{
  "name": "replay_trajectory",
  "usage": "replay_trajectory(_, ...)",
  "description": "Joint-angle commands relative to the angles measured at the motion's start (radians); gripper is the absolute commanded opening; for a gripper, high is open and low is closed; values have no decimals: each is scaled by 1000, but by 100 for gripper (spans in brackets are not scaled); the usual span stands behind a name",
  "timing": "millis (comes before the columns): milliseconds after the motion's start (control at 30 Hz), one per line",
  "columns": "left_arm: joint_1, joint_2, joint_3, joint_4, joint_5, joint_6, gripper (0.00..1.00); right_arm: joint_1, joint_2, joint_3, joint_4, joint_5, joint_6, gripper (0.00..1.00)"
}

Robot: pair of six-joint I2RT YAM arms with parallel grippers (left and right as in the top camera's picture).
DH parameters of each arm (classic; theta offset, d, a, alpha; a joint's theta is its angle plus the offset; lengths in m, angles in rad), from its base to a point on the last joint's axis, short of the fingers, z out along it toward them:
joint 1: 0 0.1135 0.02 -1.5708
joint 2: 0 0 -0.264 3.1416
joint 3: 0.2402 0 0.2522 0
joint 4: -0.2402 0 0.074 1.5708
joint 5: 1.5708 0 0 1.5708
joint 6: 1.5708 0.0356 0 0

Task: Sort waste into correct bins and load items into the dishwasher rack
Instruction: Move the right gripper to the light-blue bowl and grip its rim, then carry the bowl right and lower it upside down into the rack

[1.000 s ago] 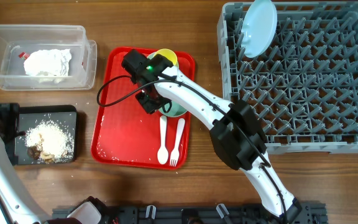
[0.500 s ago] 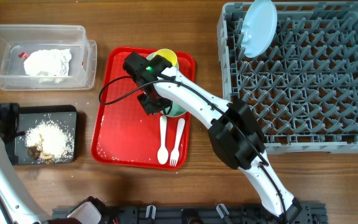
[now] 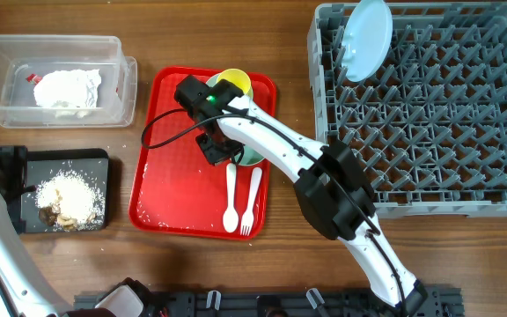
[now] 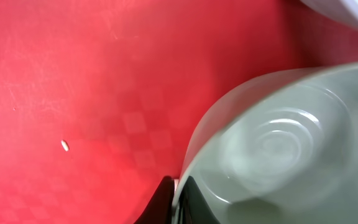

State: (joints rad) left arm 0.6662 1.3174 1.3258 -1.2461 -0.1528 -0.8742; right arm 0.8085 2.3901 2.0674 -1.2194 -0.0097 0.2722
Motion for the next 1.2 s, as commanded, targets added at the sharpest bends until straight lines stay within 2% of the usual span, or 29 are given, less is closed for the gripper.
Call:
replay_trajectory(0,5,5,-4,0,-13,-2,100,-6,2,32,-43,2,17,4)
replay_trajectory(200,5,5,-4,0,-13,-2,100,-43,-109,55,-74,2,15,4)
replay_trajectory(367,5,5,-4,0,-13,-2,100,-137,-270,55,-79,2,13,4)
replay_trajectory(567,5,5,-4,0,-13,-2,100,-348,-500,55,-73,-123,-86,4)
replay_trajectory(700,5,5,-4,0,-13,-2,100,-565,-584,55,-21,-201,-90,4)
replay_trajectory(800,5,5,-4,0,-13,-2,100,-766,-586,53,26,-371,-117,4)
replay_trajectory(967,5,5,-4,0,-13,-2,100,-1020,-519,51,111,-691,-115,4)
replay_trajectory(1067,5,5,-4,0,-14,-2,100,-1145,-441,51,182,-924,-116,4)
replay_trajectory(1167,5,5,-4,0,-14,-2,100,-1202,-342,51,238,-1099,-121,4)
